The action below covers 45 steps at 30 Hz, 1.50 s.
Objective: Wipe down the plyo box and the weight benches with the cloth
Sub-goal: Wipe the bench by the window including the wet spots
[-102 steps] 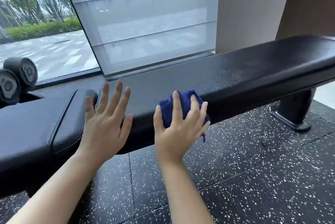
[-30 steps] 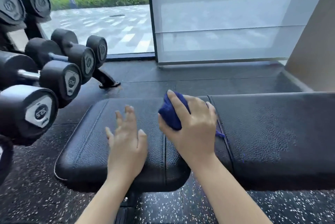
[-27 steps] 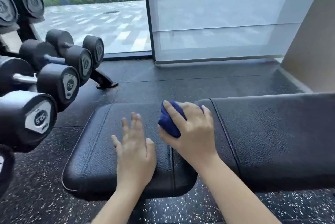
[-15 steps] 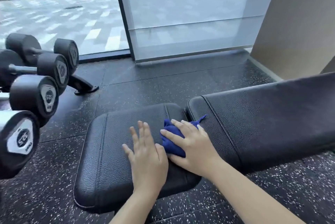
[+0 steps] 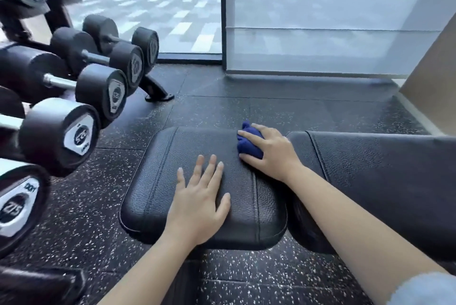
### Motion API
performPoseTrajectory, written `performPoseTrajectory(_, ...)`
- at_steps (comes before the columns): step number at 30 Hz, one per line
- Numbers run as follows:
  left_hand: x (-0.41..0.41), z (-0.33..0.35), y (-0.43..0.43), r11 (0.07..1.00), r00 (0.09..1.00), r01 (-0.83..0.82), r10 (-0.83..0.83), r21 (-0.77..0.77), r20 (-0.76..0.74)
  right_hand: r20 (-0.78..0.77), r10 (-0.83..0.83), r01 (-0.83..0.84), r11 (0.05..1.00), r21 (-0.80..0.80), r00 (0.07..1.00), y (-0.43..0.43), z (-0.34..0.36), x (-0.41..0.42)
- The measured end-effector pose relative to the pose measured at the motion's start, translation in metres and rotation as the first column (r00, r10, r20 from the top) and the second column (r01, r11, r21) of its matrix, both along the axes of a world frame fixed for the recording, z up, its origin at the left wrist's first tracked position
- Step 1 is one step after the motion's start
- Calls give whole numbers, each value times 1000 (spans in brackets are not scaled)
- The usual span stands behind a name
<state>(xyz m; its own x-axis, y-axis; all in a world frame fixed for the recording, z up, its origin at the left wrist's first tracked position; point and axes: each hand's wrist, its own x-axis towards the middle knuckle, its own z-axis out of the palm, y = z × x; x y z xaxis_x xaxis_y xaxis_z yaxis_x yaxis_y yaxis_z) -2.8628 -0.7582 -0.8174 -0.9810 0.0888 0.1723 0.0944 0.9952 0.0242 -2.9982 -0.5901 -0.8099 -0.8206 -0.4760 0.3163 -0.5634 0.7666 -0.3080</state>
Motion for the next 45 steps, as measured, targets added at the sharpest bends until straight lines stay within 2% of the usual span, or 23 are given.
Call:
performPoseTrajectory(4, -1, 0, 3, 999, 999, -32, 32, -14, 10, -86, 182, -186, 982, -41, 980, 25, -10, 57)
performPoseTrajectory(7, 1, 0, 6, 1000, 999, -28, 28, 2, 37, -151, 221, -228, 973, -35, 964, 33, -18, 92)
performPoseTrajectory(9, 0, 2, 6, 1000, 998, -30, 29, 5, 48, -187, 254, -263, 964, -26, 949, 32, -16, 87)
performPoseTrajectory(12, -1, 3, 5, 999, 999, -33, 33, 7, 35, -162, 189, -195, 981, -21, 969, 17, -12, 41)
performPoseTrajectory(15, -2, 0, 2, 998, 999, -45, 45, 33, 4, -26, 15, -15, 1000, 17, 1000, -2, -1, -17)
performPoseTrajectory(17, -3, -2, 2, 998, 998, -56, 57, 36, -21, 52, -30, 26, 997, 75, 998, -8, 0, -38)
performPoseTrajectory(19, -3, -2, 2, 996, 997, -71, 73, 62, -27, 52, 10, -13, 999, 43, 999, -5, 0, -33)
performPoseTrajectory(23, -2, -3, 3, 990, 995, -97, 97, 104, 4, -69, 165, -170, 983, -67, 984, 20, -6, 31)
performPoseTrajectory(27, 0, -3, 4, 987, 994, -108, 107, 120, 17, -169, 233, -244, 969, -45, 958, 33, -14, 89)
performPoseTrajectory(30, 1, -2, 5, 985, 994, -111, 106, 129, 41, -171, 254, -267, 962, -57, 952, 29, -13, 81)
performPoseTrajectory(33, 0, 2, 5, 985, 991, -124, 116, 119, 69, -96, 141, -144, 989, -19, 985, 12, -6, 29)
performPoseTrajectory(35, -1, 2, 5, 984, 988, -139, 130, 111, 86, 5, 4, -5, 997, 76, 1000, -3, 2, -6)
performPoseTrajectory(37, 0, 3, 5, 983, 987, -145, 135, 113, 92, 23, -51, 46, 985, 164, 998, -13, 2, -23)
performPoseTrajectory(39, 0, 4, 3, 980, 987, -147, 138, 133, 80, 6, -14, 13, 990, 140, 1000, -13, 6, -17)
performPoseTrajectory(42, 0, 5, 1, 980, 988, -129, 115, 152, 100, -109, 127, -125, 992, 33, 986, -1, 1, 28)
performPoseTrajectory(45, 0, 6, -4, 985, 986, -77, 53, 151, 161, -177, 239, -228, 970, 81, 955, 5, -6, 85)
